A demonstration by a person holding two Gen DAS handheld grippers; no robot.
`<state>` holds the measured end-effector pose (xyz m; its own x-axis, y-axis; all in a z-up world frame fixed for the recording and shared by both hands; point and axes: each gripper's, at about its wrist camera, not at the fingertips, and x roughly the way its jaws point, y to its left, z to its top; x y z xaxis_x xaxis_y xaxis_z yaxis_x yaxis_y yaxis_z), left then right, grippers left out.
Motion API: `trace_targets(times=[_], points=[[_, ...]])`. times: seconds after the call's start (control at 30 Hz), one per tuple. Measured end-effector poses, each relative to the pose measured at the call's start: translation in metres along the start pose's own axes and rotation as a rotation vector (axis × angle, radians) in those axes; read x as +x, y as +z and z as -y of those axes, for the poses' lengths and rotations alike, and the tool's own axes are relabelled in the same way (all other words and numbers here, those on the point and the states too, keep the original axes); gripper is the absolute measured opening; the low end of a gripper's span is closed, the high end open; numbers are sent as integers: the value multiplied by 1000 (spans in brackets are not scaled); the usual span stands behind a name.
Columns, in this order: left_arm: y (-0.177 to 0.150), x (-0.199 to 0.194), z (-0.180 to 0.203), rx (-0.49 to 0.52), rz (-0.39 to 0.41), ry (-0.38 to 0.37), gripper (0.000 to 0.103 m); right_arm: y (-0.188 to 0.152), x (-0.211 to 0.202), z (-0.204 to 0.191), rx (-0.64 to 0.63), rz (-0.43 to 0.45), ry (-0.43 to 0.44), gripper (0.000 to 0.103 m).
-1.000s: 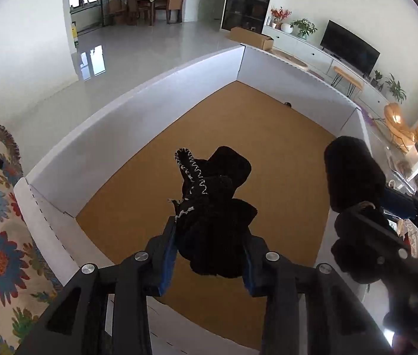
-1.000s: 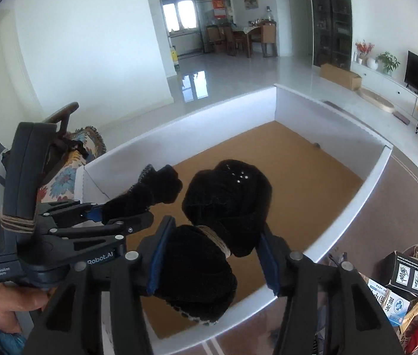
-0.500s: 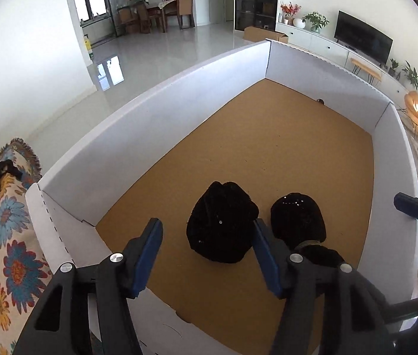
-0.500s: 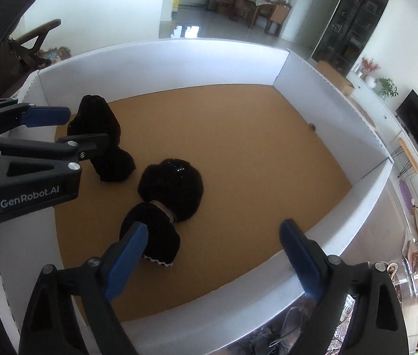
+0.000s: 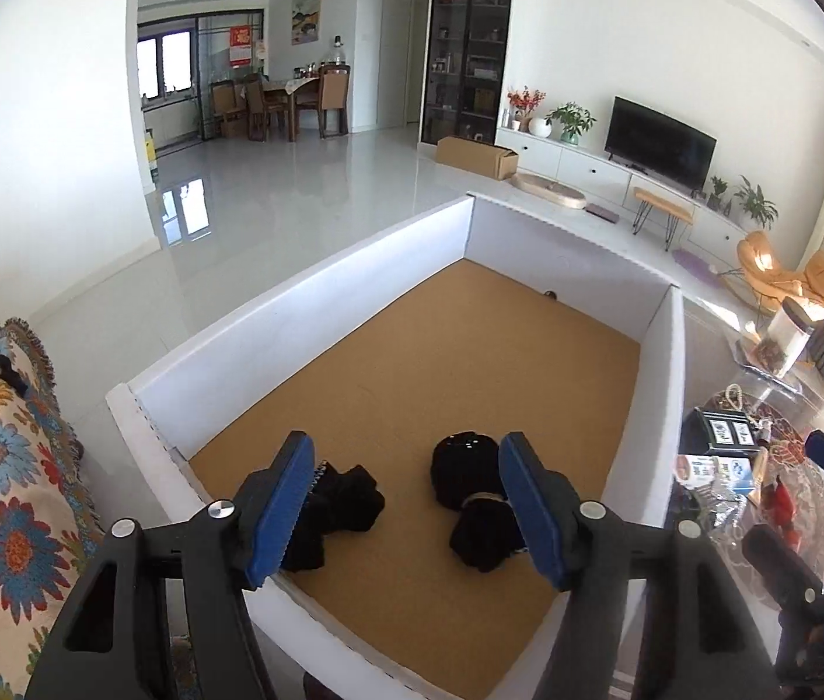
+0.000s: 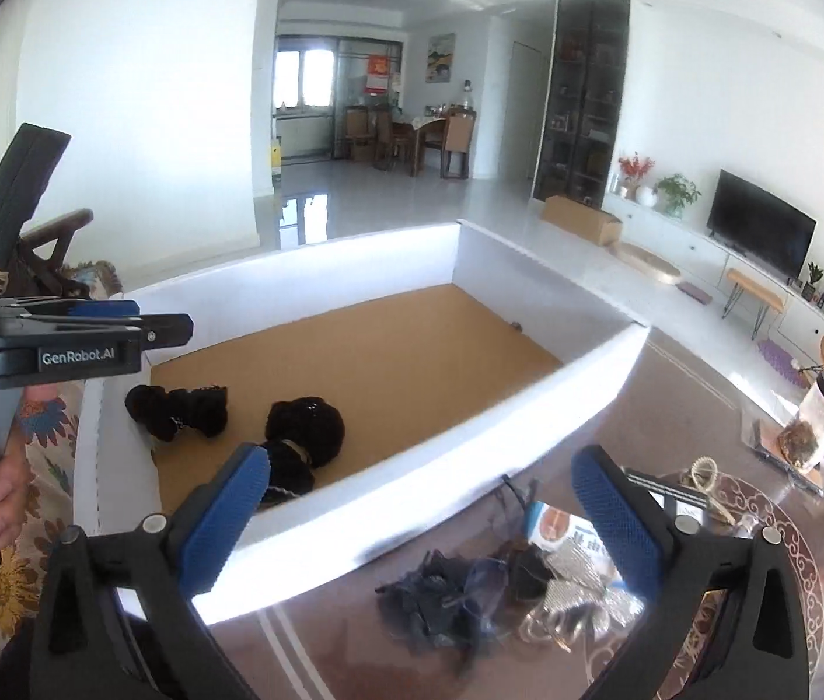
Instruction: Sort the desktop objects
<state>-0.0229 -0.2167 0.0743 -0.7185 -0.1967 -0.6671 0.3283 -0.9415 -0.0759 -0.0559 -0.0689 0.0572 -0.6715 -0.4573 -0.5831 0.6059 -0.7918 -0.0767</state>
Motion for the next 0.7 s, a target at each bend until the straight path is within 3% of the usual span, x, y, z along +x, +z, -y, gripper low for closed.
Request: trace_targets(times=[0.03, 0.13, 0.27, 0.37, 0.47, 0.6, 0.7], points=[[-4, -15, 12, 16, 18, -39, 100, -13, -14, 16, 32, -1, -23, 103], [-30, -53, 57, 83, 46, -180, 103, -69, -53, 67, 134, -59, -120, 103], [-72, -48, 135, 201, -122, -325, 103, -163, -85, 142, 301, -252, -241, 103], [-113, -27, 190, 297, -238, -290, 103, -220, -111, 178, 377, -327, -287, 103], [-145, -5, 222, 337, -325, -273, 103, -245, -123, 189, 379, -360, -310, 103], [-158, 20, 237, 371, -326, -182, 103, -254, -116, 192, 391, -371, -297, 103], [-163, 27, 237, 356, -339, -166, 103, -250, -110, 192, 397, -358, -304, 103]])
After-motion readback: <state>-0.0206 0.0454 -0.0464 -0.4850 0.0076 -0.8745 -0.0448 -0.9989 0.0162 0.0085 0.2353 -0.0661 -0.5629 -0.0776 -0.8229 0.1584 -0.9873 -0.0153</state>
